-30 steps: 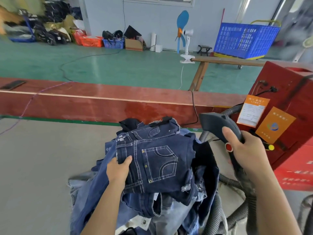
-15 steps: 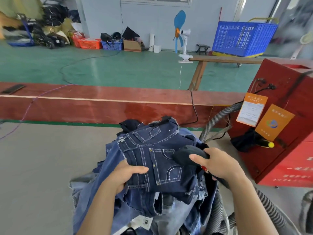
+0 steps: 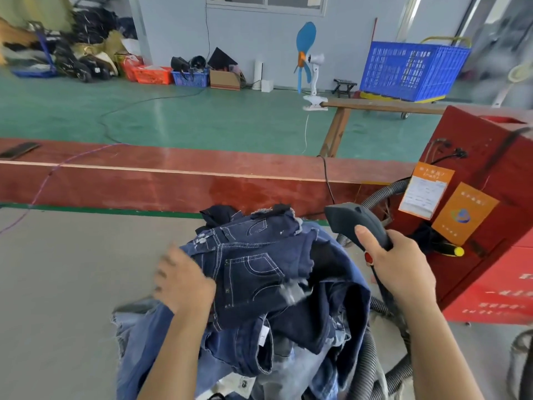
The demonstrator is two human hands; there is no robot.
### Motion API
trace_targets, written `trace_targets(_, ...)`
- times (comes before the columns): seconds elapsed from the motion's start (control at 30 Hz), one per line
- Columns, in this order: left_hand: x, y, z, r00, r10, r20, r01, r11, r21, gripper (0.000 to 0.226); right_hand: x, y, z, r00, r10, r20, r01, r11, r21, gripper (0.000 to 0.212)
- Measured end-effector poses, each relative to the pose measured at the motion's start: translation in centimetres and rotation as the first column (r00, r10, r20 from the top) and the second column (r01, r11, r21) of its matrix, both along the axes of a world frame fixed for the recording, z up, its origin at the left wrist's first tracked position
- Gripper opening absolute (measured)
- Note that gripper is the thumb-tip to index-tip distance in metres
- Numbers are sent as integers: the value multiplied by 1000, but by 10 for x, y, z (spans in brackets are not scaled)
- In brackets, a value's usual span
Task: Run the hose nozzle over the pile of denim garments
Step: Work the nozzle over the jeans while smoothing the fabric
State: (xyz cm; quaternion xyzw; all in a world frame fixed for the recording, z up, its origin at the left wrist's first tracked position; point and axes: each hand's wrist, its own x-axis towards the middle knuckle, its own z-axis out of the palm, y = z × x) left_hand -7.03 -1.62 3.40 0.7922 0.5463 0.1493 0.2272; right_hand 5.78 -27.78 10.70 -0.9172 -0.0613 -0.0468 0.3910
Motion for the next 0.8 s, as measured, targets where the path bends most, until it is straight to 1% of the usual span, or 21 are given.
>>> trace_targets(0.03,6,-9,6,985,-81,155,53,982,179,73,-1,1,0,1000,4,-2,-4,1000,-4,52)
trace_targets(0.07,11,-21,14,919,-228,321,148,956,253,57,-1,1,0,1000,8,-5,-8,1000,-3,52)
trace_targets(0.1,16,-33,19,813,-379,442,305,924,231,43,-2,2,0,1000,10,-8,-10,1000,1,53)
trace_targets(0.13,20,-47,20,713,-511,479,507,849,150,38,-1,2,0,1000,8,-9,-8,1000,6,52)
trace_targets(0.17,24,-60,18,630,-653,420,705,708,43,48,-1,2,-1,1000,6,-12,-6,1000,8,52)
trace_targets(0.2,28,-70,13,533,-808,249,839,543,-33,62,-1,3,-2,1000,5,-18,-4,1000,6,52)
trace_targets(0.23,32,-77,5,427,-904,20,902,425,-76,69,0,3,-2,1000,6,-27,-6,1000,-1,51)
trace_targets(0.27,36,-80,-4,342,-926,-162,931,357,-72,62,1,3,-3,999,8,-37,-8,1000,-12,51)
trace_targets(0.3,39,-81,-9,303,-919,-251,943,327,-60,45,1,2,-4,999,10,-50,-12,1000,-25,50)
trace_targets(0.33,40,-82,-12,297,-913,-280,941,330,-77,34,1,1,-5,998,20,-66,-22,999,-30,50)
trace_targets(0.4,40,-82,-19,313,-918,-244,912,362,-193,40,1,-1,-6,992,71,-108,-73,997,-17,50)
trace_targets(0.43,40,-83,-21,310,-926,-217,895,361,-263,39,1,0,-7,986,105,-130,-108,994,-15,51)
trace_targets(0.5,41,-82,-19,300,-942,-151,860,336,-385,29,1,3,-9,970,167,-179,-178,983,-47,49)
trace_targets(0.57,45,-77,-10,295,-951,-95,824,303,-478,18,0,6,-14,946,207,-249,-243,962,-125,47)
trace_targets(0.6,49,-74,-4,328,-942,-73,822,323,-469,13,0,6,-17,931,219,-293,-276,946,-171,47)
trace_targets(0.63,55,-69,0,406,-912,-51,832,392,-392,12,0,5,-20,914,228,-337,-308,928,-210,46)
trace_targets(0.67,64,-62,3,512,-858,-29,827,502,-254,14,0,2,-21,900,230,-370,-331,913,-238,46)
trace_targets(0.7,74,-55,4,617,-787,7,784,614,-93,15,0,-2,-22,892,228,-389,-341,905,-253,45)
trace_targets(0.73,86,-50,6,695,-716,64,716,698,26,13,1,-6,-23,891,224,-395,-341,904,-259,46)
trace_targets(0.77,98,-45,6,741,-660,121,657,751,75,15,3,-9,-23,893,222,-391,-337,906,-257,47)
trace_targets(0.8,111,-42,7,761,-631,150,627,775,76,22,4,-11,-22,897,222,-382,-332,909,-251,48)
